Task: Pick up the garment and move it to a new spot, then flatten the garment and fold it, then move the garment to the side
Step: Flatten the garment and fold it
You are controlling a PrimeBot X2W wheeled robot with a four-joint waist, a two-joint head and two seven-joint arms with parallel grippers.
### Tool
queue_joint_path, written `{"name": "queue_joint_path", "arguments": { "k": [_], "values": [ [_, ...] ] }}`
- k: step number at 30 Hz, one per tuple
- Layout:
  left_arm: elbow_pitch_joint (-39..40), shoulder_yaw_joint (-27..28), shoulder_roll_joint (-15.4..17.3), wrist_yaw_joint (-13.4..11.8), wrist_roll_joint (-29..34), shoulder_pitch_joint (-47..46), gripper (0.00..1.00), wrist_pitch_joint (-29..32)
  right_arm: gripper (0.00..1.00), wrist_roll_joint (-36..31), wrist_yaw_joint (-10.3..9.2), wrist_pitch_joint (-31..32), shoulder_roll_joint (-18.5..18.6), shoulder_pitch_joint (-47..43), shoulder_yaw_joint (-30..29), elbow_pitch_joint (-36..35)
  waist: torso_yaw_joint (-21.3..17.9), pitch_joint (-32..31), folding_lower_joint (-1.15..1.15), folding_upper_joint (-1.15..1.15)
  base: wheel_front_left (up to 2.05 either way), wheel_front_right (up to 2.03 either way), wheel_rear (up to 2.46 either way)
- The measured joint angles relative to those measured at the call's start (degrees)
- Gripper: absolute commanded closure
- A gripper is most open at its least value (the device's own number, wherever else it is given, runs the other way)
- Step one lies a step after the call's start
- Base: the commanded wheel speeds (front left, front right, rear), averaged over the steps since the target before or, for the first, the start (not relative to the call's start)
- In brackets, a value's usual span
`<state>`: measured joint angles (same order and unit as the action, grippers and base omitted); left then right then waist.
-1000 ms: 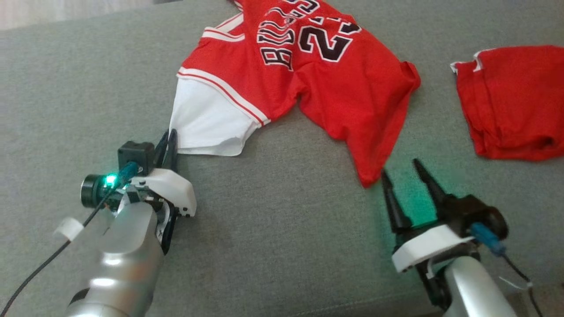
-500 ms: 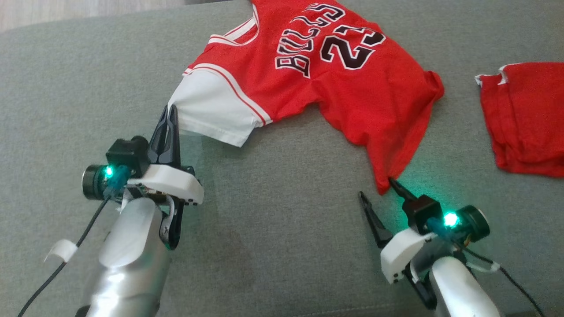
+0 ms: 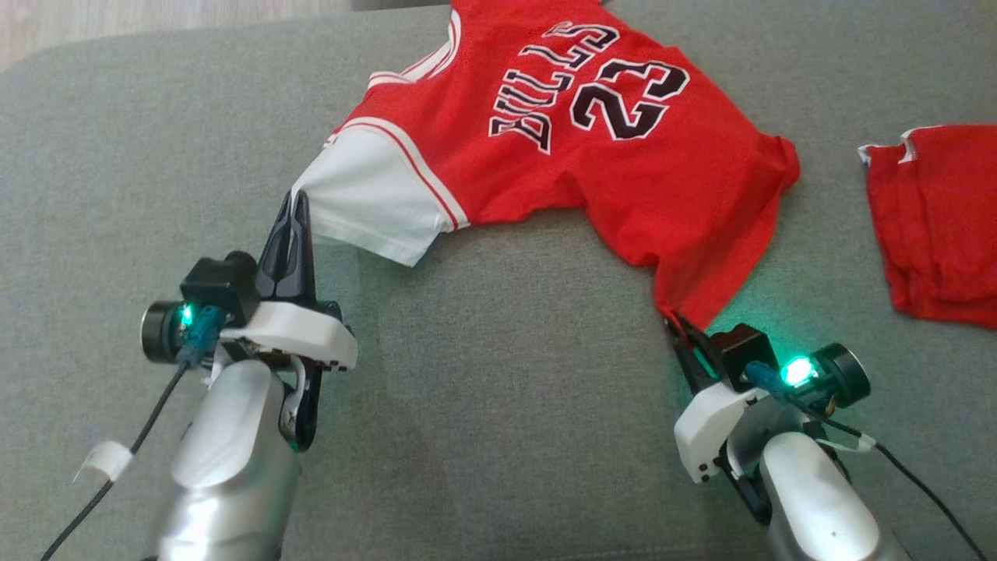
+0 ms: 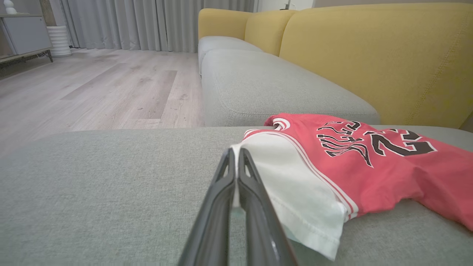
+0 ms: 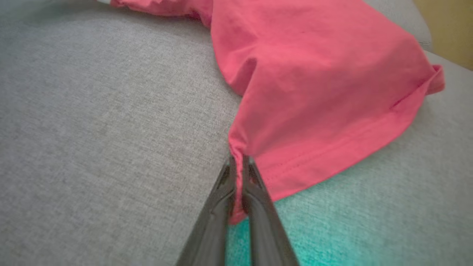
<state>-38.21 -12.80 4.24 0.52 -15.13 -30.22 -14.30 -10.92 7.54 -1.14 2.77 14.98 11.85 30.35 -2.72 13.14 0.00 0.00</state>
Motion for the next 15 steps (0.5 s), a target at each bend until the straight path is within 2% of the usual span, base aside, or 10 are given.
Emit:
{"name": "queue_joint_path", "arguments": {
  "k": [6, 11, 15],
  "values": [
    [1.03, 1.92, 0.19, 0.33, -0.32, 0.64, 1.00, 0.00, 1.00, -0.77, 0.00, 0.12, 0.79, -0.47, -1.59, -0.02, -0.76, -1.97, 0.00, 0.00, 0.00, 0.00, 0.00],
    [3.38, 3.61, 0.36, 2.45, -2.45, 2.08, 1.00, 0.00, 1.00, -0.65, 0.00, -0.63, 4.64, -0.30, -2.11, -3.59, -1.36, -4.06, 0.00, 0.00, 0.00, 0.00, 0.00],
    [5.87, 4.00, 0.65, 3.63, -4.70, 2.05, 1.00, 0.14, 1.00, 1.03, 0.00, -0.94, 9.00, 1.24, -0.30, -6.51, -1.53, -6.01, 0.00, 0.00, 0.00, 0.00, 0.00]
  ]
}}
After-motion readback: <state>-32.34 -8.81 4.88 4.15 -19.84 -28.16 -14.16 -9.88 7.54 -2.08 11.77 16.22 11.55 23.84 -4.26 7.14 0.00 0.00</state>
